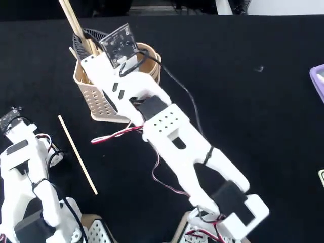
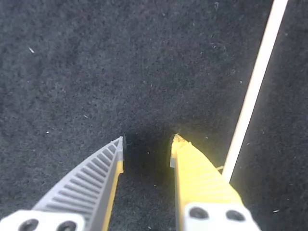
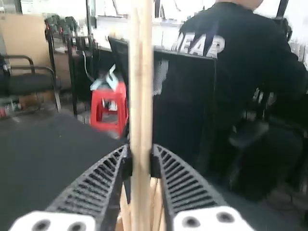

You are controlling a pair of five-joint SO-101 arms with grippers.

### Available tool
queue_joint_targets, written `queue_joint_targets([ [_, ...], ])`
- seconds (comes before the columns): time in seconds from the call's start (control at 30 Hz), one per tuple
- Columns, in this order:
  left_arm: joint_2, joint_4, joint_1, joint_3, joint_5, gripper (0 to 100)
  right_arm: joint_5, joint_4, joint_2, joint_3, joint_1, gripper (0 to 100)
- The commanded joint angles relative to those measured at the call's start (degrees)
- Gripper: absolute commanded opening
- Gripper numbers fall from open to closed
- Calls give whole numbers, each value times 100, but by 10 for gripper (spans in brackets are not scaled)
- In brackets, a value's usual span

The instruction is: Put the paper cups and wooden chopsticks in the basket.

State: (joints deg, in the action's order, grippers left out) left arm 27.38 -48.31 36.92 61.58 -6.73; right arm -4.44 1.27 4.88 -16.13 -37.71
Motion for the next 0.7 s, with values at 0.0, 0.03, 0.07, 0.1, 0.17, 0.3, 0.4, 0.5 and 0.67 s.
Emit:
queue_joint_targets([
  [0.0,185,62,31,-84,-18,170,18,-62,180,-251,-9,208],
  [0.03,185,62,31,-84,-18,170,18,-229,295,-277,-18,217],
  [0.07,185,62,31,-84,-18,170,18,-422,435,-268,-62,210],
  [0.1,185,62,22,-84,-18,170,18,-607,629,-259,-88,197],
  [0.17,185,62,13,-84,-18,170,18,-958,1138,-259,-123,170],
  [0.3,185,62,4,-84,-18,170,18,-2119,2598,-277,-132,132],
  [0.4,185,62,4,-84,-18,170,18,-3429,3908,-303,-79,124],
  [0.5,158,62,-4,-84,-18,170,18,-4862,5174,-303,290,124],
  [0.67,141,9,-224,-75,-18,173,-35,-6998,6879,-804,2145,126],
])
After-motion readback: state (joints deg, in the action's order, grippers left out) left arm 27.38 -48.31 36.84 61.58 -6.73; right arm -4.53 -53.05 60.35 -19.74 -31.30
